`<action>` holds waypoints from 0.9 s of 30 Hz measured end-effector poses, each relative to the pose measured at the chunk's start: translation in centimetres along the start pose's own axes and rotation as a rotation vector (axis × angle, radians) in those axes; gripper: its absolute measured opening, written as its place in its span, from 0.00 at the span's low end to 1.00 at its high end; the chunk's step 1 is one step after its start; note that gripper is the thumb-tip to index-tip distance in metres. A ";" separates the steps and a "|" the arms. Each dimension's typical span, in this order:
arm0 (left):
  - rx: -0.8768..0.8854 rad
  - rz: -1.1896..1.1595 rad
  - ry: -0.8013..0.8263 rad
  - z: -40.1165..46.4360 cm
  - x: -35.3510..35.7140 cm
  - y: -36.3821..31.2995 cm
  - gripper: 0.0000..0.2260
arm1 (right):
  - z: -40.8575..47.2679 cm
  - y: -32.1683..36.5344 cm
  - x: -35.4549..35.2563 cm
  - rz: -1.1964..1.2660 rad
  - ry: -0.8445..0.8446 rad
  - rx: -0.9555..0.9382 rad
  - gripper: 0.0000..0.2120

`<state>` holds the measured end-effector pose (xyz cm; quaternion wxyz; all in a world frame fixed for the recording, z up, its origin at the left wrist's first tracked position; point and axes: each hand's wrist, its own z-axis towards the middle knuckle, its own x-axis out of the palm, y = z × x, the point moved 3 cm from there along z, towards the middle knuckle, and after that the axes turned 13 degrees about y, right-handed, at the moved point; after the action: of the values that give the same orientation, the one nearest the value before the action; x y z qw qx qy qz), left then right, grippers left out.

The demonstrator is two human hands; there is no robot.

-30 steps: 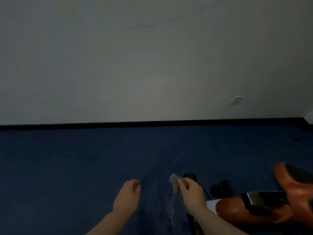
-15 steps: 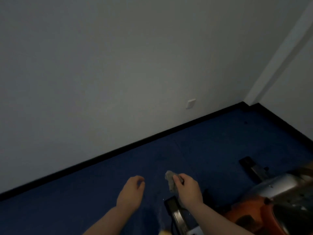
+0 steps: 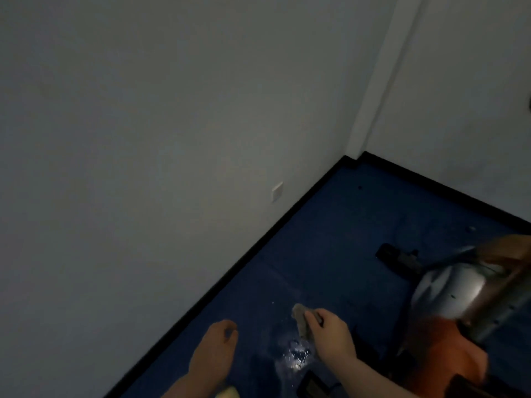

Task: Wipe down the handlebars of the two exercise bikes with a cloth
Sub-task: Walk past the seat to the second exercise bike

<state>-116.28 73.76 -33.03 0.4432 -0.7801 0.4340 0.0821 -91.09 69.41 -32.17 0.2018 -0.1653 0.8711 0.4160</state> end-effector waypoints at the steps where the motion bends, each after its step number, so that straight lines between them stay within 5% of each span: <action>1: 0.025 0.032 0.015 1.2 -1.5 0.0 0.05 | 0.4 0.5 0.2 0.020 -0.034 0.024 0.14; 15: 0.278 0.278 0.377 14.9 -1.8 -10.6 0.06 | 3.4 -0.1 -5.3 0.256 -0.390 0.275 0.14; 27: 0.484 0.389 0.481 24.8 5.2 -29.2 0.06 | 9.4 -3.0 -19.2 0.369 -0.520 0.329 0.13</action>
<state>-84.84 96.28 -32.33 0.4762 -0.5530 0.6721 -0.1253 -71.12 77.31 -30.16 0.3621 0.1408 0.8611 0.3279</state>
